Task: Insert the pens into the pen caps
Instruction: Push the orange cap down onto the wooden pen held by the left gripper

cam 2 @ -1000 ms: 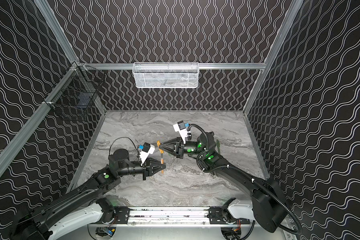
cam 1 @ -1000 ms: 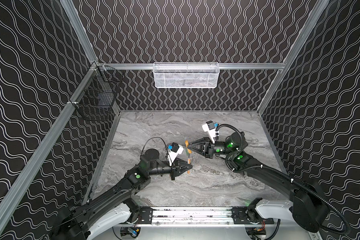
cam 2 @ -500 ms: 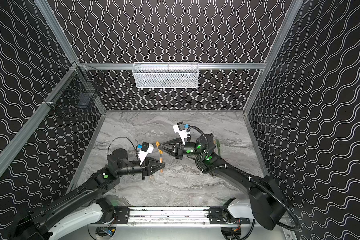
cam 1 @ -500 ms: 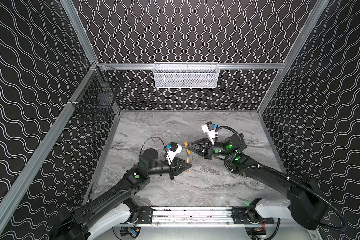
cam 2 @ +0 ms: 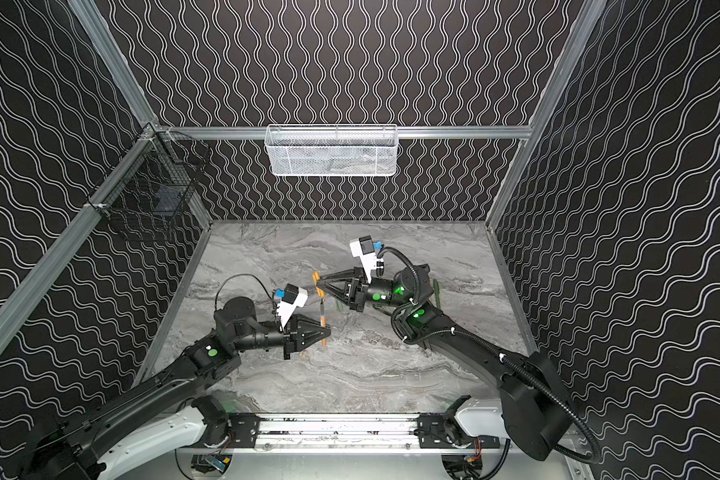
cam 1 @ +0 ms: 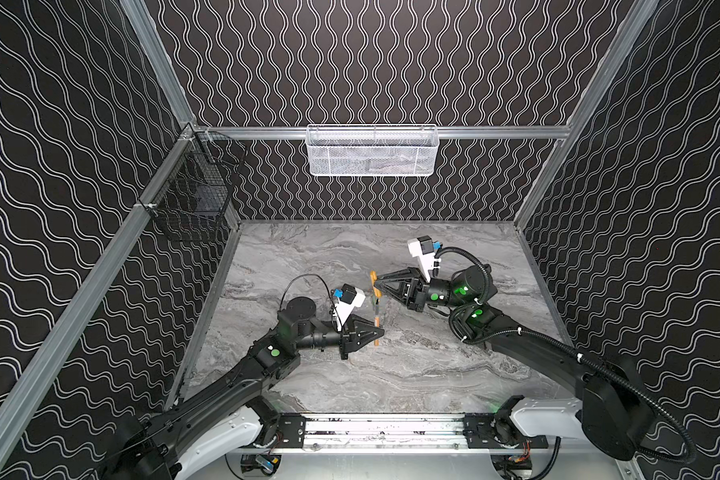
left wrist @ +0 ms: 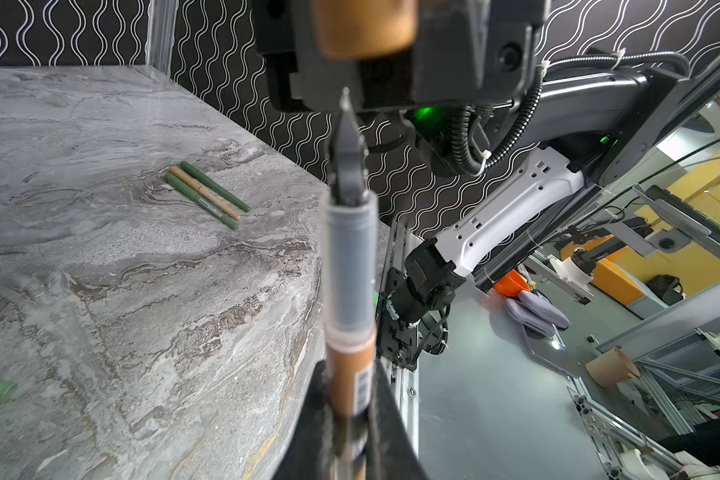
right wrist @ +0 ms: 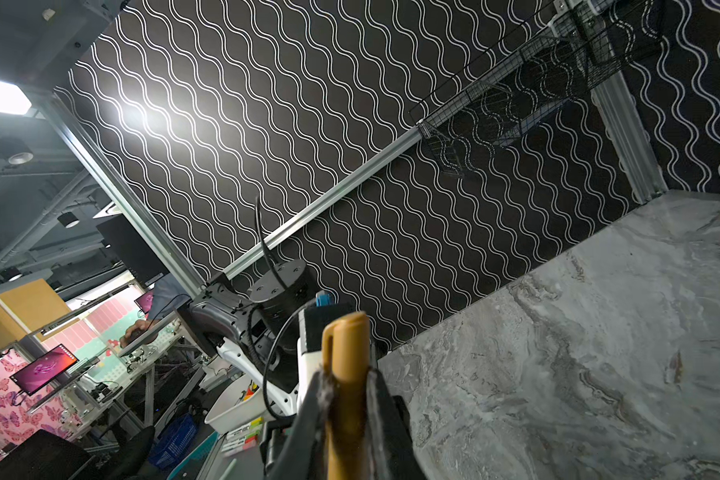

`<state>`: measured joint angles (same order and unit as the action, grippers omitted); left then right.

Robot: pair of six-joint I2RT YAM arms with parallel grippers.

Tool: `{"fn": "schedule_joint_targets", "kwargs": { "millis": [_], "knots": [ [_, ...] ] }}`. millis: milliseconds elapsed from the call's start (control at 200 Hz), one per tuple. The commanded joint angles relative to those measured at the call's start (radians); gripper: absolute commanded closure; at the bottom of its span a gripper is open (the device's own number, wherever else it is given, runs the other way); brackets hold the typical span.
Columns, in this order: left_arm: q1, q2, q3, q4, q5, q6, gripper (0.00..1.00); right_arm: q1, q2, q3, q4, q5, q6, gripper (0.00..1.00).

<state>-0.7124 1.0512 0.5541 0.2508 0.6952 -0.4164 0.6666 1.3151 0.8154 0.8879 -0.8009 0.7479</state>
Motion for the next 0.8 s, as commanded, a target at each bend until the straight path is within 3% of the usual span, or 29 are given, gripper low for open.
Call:
{"fn": "schedule_joint_targets", "kwargs": {
  "millis": [0, 796],
  "knots": [
    [0.002, -0.008, -0.002, 0.033, 0.009, 0.003, 1.0, -0.001, 0.008, 0.012, 0.031, 0.017, -0.005, 0.9],
    [0.01, -0.033, -0.002, 0.012, -0.042, 0.024, 1.0, 0.004, -0.004, -0.022, 0.08, -0.036, 0.04, 0.9]
  ]
}}
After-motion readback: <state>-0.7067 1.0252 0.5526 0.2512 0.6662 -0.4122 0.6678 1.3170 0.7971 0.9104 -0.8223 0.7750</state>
